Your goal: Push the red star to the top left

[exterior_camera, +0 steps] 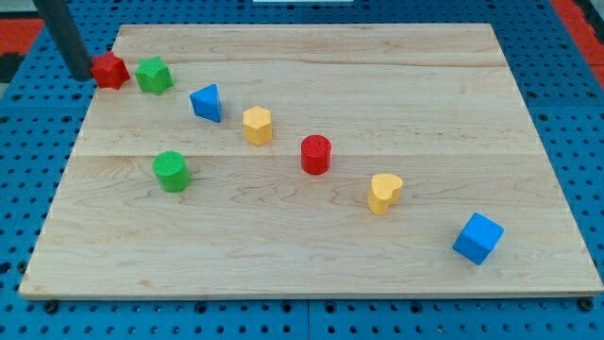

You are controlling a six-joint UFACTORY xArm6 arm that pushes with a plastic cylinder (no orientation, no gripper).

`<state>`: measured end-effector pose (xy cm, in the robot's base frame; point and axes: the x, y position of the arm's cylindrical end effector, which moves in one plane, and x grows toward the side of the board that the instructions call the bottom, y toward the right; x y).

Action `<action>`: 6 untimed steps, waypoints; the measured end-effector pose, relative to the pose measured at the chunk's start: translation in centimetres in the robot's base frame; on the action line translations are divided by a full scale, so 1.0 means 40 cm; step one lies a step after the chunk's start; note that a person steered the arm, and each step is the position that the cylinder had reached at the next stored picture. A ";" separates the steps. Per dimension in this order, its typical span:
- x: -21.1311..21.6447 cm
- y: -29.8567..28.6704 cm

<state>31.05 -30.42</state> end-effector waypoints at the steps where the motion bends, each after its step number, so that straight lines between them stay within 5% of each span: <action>1: 0.049 0.000; 6: -0.162 0.118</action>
<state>24.57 -25.72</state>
